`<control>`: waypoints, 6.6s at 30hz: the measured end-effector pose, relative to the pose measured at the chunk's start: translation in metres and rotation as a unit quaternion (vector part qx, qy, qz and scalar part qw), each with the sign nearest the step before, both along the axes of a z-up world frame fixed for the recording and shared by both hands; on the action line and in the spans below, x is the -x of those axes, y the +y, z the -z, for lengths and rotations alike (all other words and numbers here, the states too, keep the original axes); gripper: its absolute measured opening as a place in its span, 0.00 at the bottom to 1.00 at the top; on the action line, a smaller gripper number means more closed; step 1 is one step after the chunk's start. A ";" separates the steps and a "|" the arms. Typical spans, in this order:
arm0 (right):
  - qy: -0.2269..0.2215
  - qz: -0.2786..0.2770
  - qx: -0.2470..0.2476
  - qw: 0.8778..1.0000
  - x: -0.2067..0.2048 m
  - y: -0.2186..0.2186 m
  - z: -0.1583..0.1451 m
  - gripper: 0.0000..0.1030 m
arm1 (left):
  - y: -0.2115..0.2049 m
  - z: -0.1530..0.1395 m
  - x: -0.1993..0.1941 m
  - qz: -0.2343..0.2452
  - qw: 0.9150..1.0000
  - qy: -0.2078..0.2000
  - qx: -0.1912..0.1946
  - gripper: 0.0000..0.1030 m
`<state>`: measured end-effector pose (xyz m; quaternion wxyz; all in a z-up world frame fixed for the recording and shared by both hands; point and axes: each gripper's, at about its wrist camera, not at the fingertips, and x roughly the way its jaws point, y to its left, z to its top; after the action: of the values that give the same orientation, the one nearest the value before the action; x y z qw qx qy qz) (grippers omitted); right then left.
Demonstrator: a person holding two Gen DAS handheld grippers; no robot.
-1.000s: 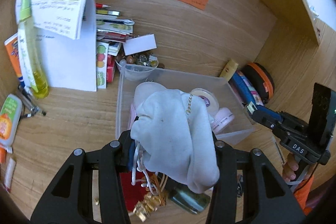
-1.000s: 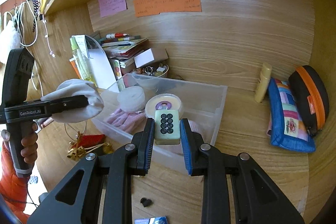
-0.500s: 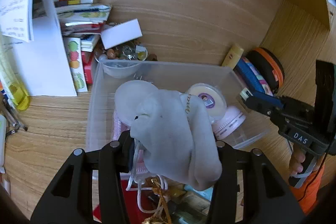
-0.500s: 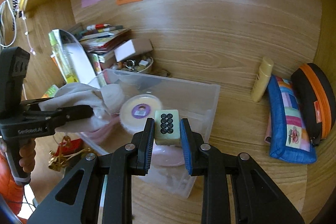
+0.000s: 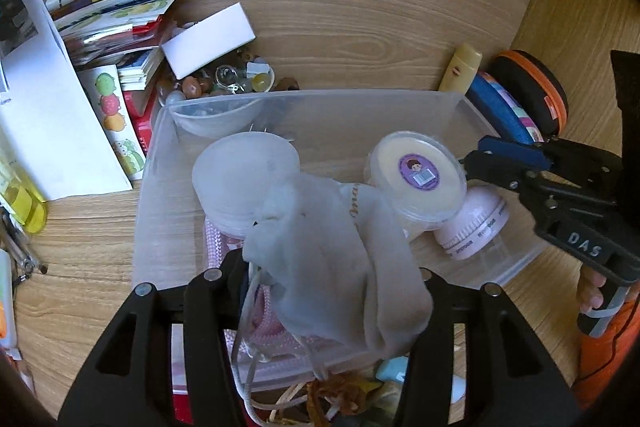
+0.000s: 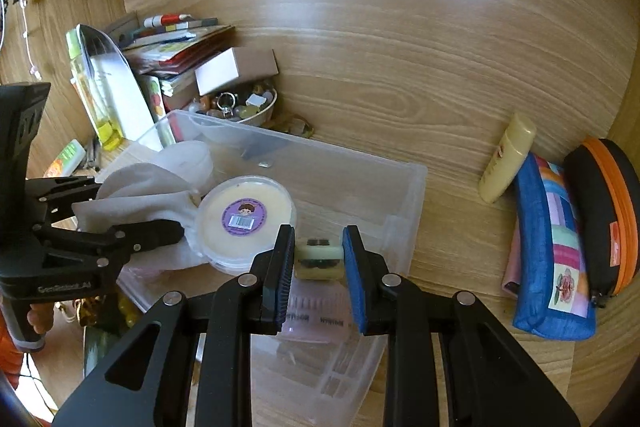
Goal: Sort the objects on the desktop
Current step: 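Carry the cloth pouch with the left gripper while the right gripper carries the domino tile over the box, then open both grippers to drop the pouch and domino tile into the box, then move the left gripper to the red velvet pouch while the right gripper approaches the blue Max box, then grasp the red velvet pouch with the left gripper while the right gripper grasps the Max box, then carry the red pouch with the left gripper while the right gripper carries the Max box over the clear box, then open both grippers to release the red pouch and Max box into the box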
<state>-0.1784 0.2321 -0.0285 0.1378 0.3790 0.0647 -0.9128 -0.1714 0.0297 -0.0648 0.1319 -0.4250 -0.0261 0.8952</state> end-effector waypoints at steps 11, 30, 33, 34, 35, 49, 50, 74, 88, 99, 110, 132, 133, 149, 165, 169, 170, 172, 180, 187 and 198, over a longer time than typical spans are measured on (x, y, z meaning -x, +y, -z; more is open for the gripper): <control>0.005 0.003 -0.023 1.000 -0.001 -0.006 0.000 0.28 | -0.001 -0.025 -0.016 0.010 1.000 0.027 -0.010 0.71; 0.098 0.001 -0.004 0.995 -0.074 -0.003 -0.050 0.72 | -0.051 -0.079 -0.097 -0.053 0.992 0.113 0.001 0.92; 0.107 -0.003 0.005 0.994 -0.091 0.000 -0.052 0.78 | -0.061 -0.072 -0.109 -0.061 0.992 0.107 0.005 0.92; 0.110 -0.002 0.006 0.994 -0.098 0.002 -0.052 0.78 | -0.063 -0.069 -0.112 -0.063 0.993 0.104 0.007 0.92; 0.112 0.000 0.006 0.994 -0.105 0.003 -0.051 0.78 | -0.067 -0.065 -0.115 -0.067 0.993 0.100 0.009 0.92; 0.029 0.018 0.036 0.999 -0.152 0.016 0.010 0.79 | -0.080 0.012 -0.130 -0.071 0.997 -0.008 -0.001 0.92; 0.020 0.018 0.044 0.999 -0.153 0.017 0.015 0.79 | -0.079 0.017 -0.131 -0.068 0.998 -0.013 -0.001 0.92; -0.032 -0.005 -0.005 0.999 -0.176 0.001 0.059 0.79 | -0.052 0.051 -0.094 -0.065 0.994 -0.035 0.080 0.91; -0.046 -0.028 -0.015 0.998 -0.169 -0.007 0.068 0.46 | -0.069 0.051 -0.094 -0.089 0.993 -0.008 0.071 0.54; -0.045 -0.017 0.015 0.999 -0.168 -0.001 0.064 0.46 | -0.097 0.047 -0.106 -0.110 0.994 0.002 0.015 0.20; -0.009 0.006 0.053 0.999 -0.164 0.016 0.033 0.46 | -0.098 0.023 -0.127 -0.127 0.991 0.049 -0.016 0.17; 0.092 -0.019 0.063 0.994 -0.120 0.004 -0.037 0.46 | -0.065 -0.064 -0.142 -0.077 0.983 0.162 -0.035 0.17; 0.095 -0.020 0.062 0.993 -0.115 0.002 -0.039 0.46 | -0.063 -0.066 -0.139 -0.073 0.983 0.163 -0.036 0.17; 0.091 0.016 0.035 0.995 -0.029 -0.005 -0.043 0.46 | -0.032 -0.076 -0.049 -0.022 0.990 0.123 -0.067 0.17; 0.032 0.046 0.049 0.997 0.017 0.013 -0.010 0.46 | 0.006 -0.035 0.006 0.012 0.998 0.042 -0.054 0.17; 0.033 0.047 0.028 0.998 0.017 0.007 -0.004 0.46 | 0.010 -0.027 0.016 0.007 0.999 0.023 -0.046 0.17; 0.038 0.050 0.021 0.998 0.015 0.005 -0.003 0.46 | 0.012 -0.026 0.020 0.007 0.999 0.020 -0.043 0.17; 0.041 0.049 0.016 0.998 0.015 0.002 -0.004 0.46 | 0.016 -0.023 0.021 0.007 0.999 0.017 -0.035 0.17; 0.038 0.052 0.003 0.998 0.016 -0.001 0.000 0.46 | 0.021 -0.024 0.022 0.007 1.000 0.010 -0.027 0.26; 0.052 0.045 -0.022 0.997 0.011 -0.008 -0.001 0.50 | 0.027 -0.030 0.015 0.010 1.000 0.022 -0.017 0.53; 0.081 0.032 0.001 0.996 0.000 -0.008 -0.016 0.77 | 0.000 -0.058 -0.011 -0.034 0.997 0.064 -0.008 0.71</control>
<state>-0.1783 0.2237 -0.0125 0.1031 0.3058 0.0630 -0.9444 -0.1599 0.0293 -0.0066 0.1063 -0.3646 -0.0390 0.9242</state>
